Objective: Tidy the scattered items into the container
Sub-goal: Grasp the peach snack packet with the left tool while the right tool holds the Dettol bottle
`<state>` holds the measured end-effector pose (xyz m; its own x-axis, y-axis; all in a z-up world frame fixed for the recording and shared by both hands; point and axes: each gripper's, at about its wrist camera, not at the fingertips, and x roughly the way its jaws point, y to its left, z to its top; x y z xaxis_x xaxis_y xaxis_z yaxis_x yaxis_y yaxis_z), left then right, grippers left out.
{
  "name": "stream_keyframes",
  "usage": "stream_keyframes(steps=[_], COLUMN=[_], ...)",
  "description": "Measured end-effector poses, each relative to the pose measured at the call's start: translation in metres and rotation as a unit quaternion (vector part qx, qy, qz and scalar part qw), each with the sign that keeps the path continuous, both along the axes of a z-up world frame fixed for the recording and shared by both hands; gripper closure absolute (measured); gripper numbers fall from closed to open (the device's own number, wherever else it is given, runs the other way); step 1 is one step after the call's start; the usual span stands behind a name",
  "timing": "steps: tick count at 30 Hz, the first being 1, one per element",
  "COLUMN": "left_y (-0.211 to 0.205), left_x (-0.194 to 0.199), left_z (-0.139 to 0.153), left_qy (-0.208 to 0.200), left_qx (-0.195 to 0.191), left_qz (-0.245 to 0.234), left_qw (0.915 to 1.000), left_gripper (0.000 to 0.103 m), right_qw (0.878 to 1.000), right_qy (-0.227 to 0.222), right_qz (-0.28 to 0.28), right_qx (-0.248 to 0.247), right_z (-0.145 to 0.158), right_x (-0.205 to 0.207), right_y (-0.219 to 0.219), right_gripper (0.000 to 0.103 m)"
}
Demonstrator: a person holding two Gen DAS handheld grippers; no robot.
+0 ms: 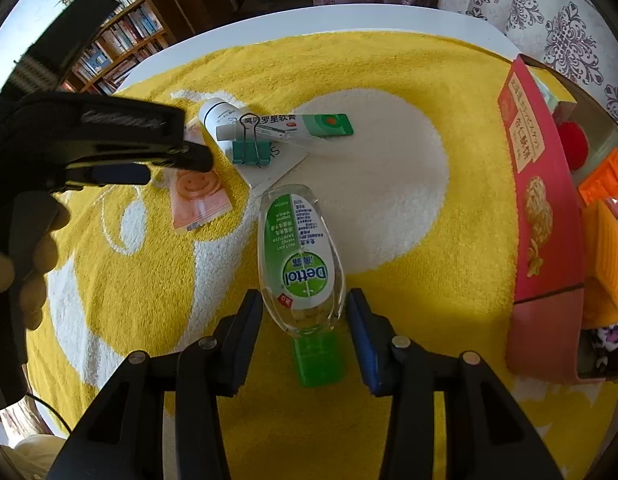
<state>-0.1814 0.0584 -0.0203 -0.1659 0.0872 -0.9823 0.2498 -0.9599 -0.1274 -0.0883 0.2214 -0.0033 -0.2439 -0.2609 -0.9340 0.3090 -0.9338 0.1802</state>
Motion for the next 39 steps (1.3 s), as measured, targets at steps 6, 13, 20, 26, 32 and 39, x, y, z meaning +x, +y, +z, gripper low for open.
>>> stream_keyframes(steps=[6, 13, 20, 26, 32, 39], left_y=[0.004, 0.008, -0.002, -0.018, -0.009, -0.006], left_x=[-0.008, -0.007, 0.000, 0.003, 0.000, -0.015], left_z=[-0.005, -0.006, -0.005, -0.003, -0.002, -0.001], left_qy=[0.001, 0.008, 0.000, 0.002, 0.013, 0.021], left_qx=[-0.024, -0.041, -0.047, -0.035, -0.046, -0.058], left_qz=[0.011, -0.022, -0.044, -0.036, -0.051, -0.046], left_qw=[0.9997, 0.9989, 0.9979, 0.9988, 0.9975, 0.9970], left_gripper=[0.025, 0.025, 0.024, 0.024, 0.025, 0.024], right_qw=[1.000, 1.000, 1.000, 1.000, 1.000, 1.000], right_qy=[0.000, 0.001, 0.000, 0.002, 0.004, 0.006], right_qz=[0.013, 0.021, 0.019, 0.013, 0.008, -0.004], right_qx=[0.002, 0.007, 0.008, 0.011, 0.017, 0.017], right_z=[0.001, 0.002, 0.006, 0.006, 0.005, -0.001], right_x=[0.002, -0.001, -0.002, 0.001, 0.001, -0.006], right_y=[0.001, -0.003, 0.001, 0.001, 0.000, -0.009], right_gripper=[0.057, 0.057, 0.057, 0.057, 0.057, 0.055])
